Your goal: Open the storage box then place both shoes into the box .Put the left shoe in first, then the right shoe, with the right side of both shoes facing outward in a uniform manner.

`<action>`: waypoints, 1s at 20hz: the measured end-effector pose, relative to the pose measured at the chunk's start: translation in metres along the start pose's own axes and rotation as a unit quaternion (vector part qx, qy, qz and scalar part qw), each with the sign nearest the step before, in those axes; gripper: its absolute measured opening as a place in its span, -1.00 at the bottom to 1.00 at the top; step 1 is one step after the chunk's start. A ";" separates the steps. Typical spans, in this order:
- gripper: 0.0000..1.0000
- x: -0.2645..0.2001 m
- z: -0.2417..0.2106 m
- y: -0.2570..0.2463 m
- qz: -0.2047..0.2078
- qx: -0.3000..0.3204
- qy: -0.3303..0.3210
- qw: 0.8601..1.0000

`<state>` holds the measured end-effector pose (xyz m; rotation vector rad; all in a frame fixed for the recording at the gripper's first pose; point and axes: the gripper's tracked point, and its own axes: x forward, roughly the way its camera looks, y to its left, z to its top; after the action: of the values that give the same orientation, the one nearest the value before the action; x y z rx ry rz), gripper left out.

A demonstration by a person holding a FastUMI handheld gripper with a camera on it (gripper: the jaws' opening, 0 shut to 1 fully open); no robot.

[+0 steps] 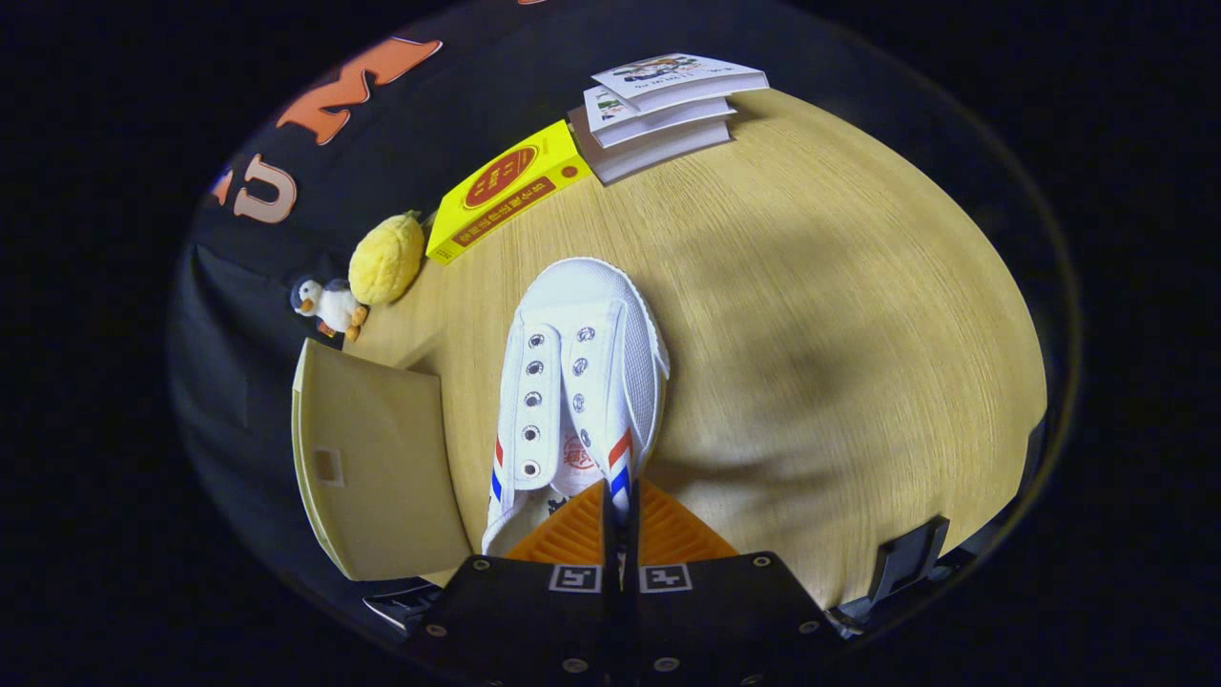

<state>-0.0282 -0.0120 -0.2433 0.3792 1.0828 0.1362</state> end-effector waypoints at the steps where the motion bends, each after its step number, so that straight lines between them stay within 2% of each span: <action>1: -1.00 -0.006 0.002 0.009 0.003 -0.003 -0.004 1.000; 7: -1.00 -0.051 0.014 0.085 0.021 -0.056 -0.036 0.998; 12: -1.00 -0.084 0.008 0.161 0.041 -0.098 -0.050 0.993; 17: -1.00 -0.090 -0.015 0.229 0.046 -0.127 -0.046 0.990; 20: -1.00 -0.079 -0.028 0.256 0.028 -0.143 -0.041 0.988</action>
<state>-0.0705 0.2087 -0.0949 0.1550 0.9544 0.3201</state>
